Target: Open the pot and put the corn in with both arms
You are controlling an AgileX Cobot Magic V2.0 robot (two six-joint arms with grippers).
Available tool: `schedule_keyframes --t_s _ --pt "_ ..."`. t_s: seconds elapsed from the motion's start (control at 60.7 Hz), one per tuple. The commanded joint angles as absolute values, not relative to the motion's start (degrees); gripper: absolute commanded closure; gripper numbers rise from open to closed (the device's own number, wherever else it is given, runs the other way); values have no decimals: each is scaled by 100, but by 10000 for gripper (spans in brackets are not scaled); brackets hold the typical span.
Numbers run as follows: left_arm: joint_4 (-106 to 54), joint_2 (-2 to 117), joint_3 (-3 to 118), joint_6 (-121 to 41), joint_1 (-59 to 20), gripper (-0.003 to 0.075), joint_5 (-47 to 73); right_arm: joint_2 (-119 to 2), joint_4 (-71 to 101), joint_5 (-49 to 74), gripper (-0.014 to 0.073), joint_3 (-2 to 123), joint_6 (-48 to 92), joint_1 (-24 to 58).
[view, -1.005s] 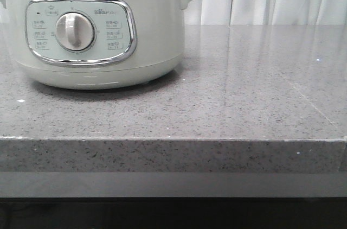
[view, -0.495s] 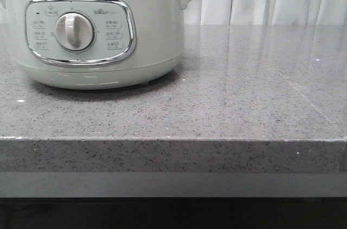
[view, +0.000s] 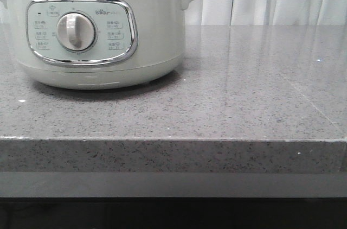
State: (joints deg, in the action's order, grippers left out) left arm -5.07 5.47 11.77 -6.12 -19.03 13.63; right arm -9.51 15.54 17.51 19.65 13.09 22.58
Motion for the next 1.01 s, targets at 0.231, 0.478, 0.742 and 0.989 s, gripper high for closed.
schedule_keyframes --t_s 0.231,0.478,0.742,0.989 --pt "-722 -139 3 -605 -500 739 -88 -995 1541 1239 662 2108 1341 2234" --pt "-815 -171 -42 -605 -28 739 139 -995 1541 1234 662 2108 1341 2234" --pt "-815 -159 -42 -605 57 739 139 -995 1541 1234 662 2108 1341 2234" --pt "-815 -159 -42 -605 57 739 139 -995 1541 1234 662 2108 1341 2234"
